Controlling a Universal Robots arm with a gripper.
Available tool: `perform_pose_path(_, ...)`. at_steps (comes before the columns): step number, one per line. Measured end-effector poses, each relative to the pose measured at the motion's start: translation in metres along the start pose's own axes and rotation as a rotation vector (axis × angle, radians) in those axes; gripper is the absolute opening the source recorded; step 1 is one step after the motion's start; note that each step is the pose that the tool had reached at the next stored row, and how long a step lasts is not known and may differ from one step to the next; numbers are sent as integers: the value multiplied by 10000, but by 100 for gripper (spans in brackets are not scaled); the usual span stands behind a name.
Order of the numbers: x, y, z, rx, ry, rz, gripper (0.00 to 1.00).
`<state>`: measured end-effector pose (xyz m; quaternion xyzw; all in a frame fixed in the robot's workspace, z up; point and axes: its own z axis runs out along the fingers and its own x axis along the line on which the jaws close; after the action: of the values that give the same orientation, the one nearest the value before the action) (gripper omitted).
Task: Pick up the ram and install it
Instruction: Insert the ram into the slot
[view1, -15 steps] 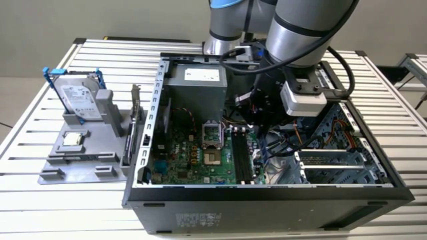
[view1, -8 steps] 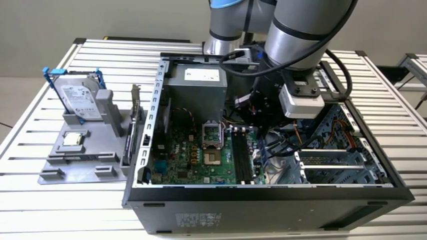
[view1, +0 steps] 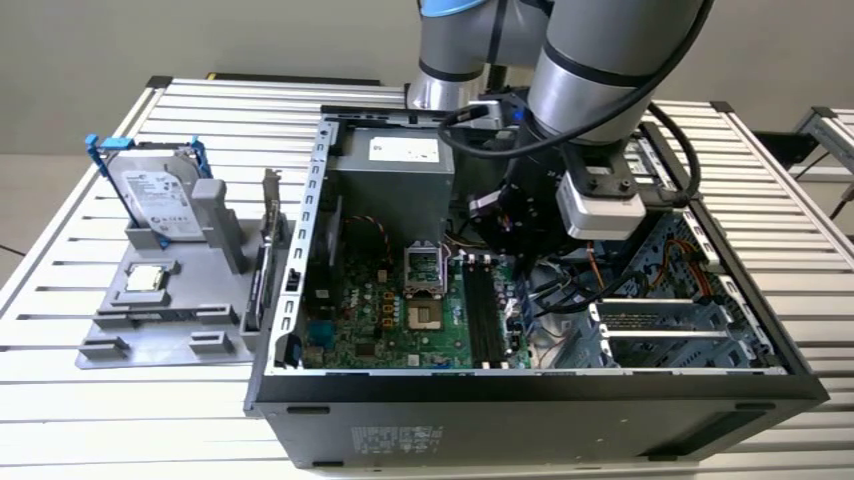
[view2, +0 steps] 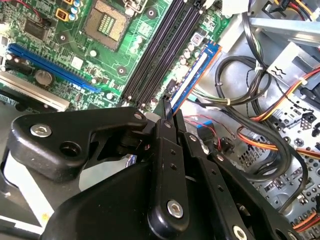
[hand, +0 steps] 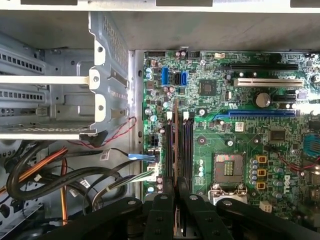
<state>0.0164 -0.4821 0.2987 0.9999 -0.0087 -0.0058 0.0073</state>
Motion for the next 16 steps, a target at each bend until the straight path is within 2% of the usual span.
perform_pose_path(16,3,-37,61,20,0,5,0)
